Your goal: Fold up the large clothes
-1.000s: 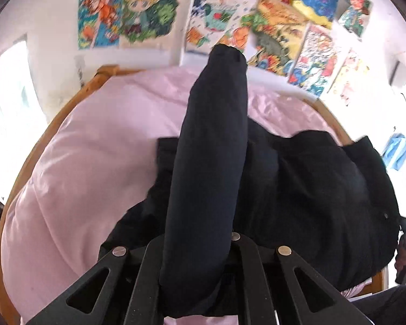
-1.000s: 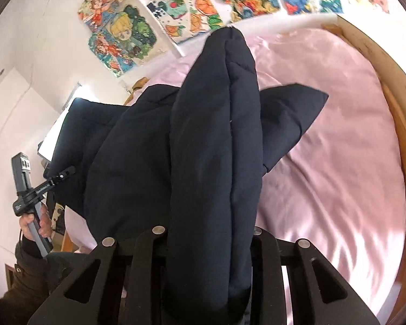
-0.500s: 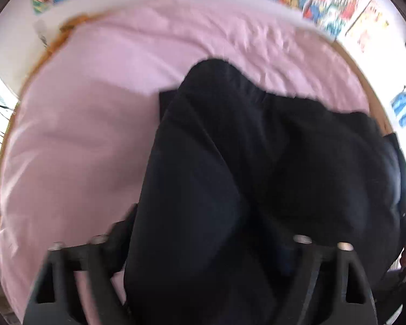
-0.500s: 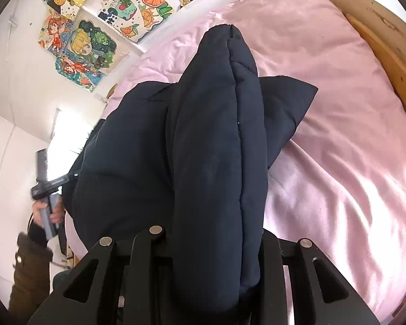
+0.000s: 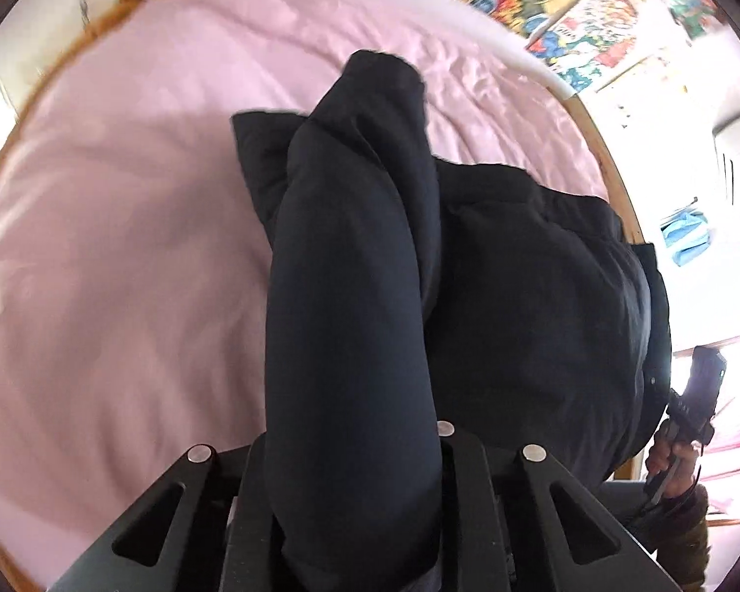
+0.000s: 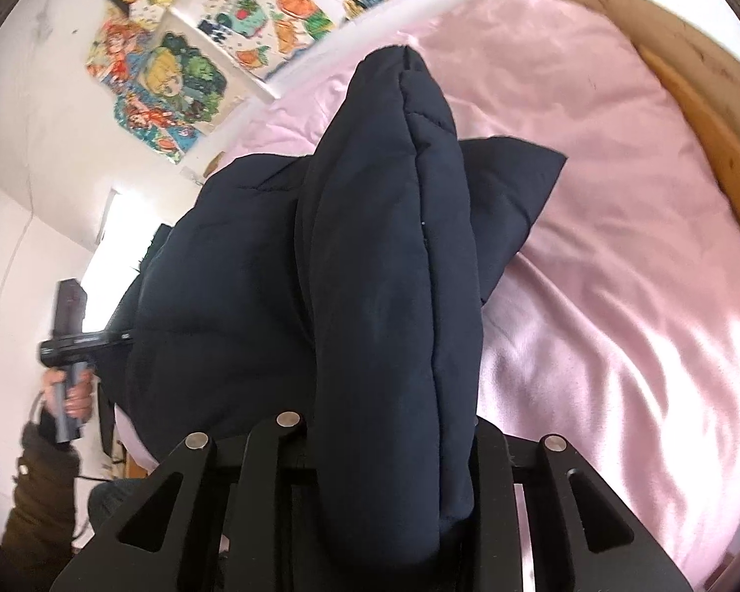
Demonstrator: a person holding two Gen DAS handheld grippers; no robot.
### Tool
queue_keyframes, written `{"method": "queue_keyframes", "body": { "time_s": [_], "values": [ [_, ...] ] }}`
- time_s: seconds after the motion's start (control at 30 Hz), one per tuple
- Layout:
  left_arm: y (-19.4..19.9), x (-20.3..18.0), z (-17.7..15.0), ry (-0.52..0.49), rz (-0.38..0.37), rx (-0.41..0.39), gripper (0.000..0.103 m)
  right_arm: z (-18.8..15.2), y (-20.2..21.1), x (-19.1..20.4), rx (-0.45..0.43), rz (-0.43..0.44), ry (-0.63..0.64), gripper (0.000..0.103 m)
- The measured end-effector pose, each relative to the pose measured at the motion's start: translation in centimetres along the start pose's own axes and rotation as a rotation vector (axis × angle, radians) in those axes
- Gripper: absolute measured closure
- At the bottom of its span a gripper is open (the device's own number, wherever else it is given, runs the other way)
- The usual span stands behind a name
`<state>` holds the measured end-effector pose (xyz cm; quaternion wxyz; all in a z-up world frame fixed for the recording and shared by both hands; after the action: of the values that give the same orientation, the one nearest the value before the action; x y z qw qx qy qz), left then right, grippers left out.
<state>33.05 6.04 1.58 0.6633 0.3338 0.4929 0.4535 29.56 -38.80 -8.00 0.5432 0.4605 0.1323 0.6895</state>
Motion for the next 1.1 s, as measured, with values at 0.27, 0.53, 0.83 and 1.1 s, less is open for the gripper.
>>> {"method": "queue_keyframes", "body": {
  "time_s": [0.27, 0.53, 0.83, 1.1],
  "values": [
    [7.5, -3.9, -8.1, -0.131, 0.102, -0.162, 0.088, -2.4, 4.6, 2.6, -0.083, 0.025, 0.107, 0.080],
    [2.2, 0.6, -11.5, 0.002, 0.126, -0.228, 0.064, -5.4, 2.9, 0.7, -0.061, -0.086, 0.152, 0.065],
    [7.6, 2.2, -12.9, 0.147, 0.119, -0.402, 0.011, -5.7, 4.5, 0.1, -0.146, -0.248, 0.167, 0.021],
    [13.5, -0.3, -18.4, 0.063, 0.269, -0.644, 0.005, -7.7, 9.5, 4.0, -0.355, -0.309, 0.211, 0.008]
  ]
}}
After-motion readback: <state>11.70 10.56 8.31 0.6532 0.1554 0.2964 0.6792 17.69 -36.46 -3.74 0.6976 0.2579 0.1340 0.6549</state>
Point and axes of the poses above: each gripper's, at about its wrist camera, not at the fingertips, and y roughly against the way its jaws point, x to its left, z to its top, the point moved 2 cm from there along -y, roughly the way its jaws point, and after that the axes turned 5 degrees about -x, right-handed, at the moved point
